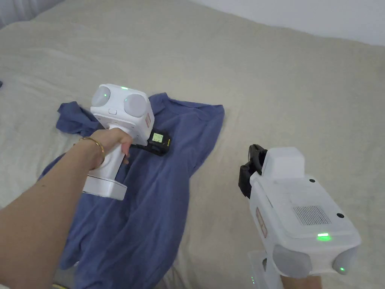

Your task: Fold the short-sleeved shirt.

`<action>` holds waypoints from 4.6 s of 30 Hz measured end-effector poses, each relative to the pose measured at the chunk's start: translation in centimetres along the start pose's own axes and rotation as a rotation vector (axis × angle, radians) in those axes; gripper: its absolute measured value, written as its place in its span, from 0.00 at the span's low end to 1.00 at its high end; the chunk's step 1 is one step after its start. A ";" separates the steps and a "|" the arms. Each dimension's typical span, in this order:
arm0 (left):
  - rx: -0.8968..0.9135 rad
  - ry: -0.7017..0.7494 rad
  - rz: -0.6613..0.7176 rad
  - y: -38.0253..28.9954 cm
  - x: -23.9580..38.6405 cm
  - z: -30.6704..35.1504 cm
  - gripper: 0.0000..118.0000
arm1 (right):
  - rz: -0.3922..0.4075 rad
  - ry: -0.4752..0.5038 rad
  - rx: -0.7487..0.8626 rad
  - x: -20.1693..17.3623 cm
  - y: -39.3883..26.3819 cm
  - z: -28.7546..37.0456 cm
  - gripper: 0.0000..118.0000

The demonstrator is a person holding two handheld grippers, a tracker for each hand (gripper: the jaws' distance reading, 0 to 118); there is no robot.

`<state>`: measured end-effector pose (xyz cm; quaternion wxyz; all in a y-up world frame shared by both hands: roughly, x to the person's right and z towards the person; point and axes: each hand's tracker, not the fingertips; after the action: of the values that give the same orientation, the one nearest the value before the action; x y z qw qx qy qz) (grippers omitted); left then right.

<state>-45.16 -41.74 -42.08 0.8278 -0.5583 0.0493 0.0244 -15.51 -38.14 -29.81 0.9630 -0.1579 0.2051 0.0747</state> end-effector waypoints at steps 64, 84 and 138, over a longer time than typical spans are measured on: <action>0.744 -0.360 -0.178 7.7 23.8 29.6 0.00 | -0.152 -0.398 0.158 15.0 0.1 17.7 0.00; 0.193 -0.163 -0.335 -1.5 32.1 2.9 0.11 | -0.205 -0.444 0.019 17.5 -4.7 16.1 0.00; 0.886 -0.053 -0.067 -14.1 18.5 12.0 0.00 | -0.217 -0.353 0.076 13.7 -2.4 14.6 0.00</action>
<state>-24.79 -36.22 -26.69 0.9885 -0.1499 0.0156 -0.0116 2.82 -34.41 -22.26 0.9917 -0.1272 0.0178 -0.0109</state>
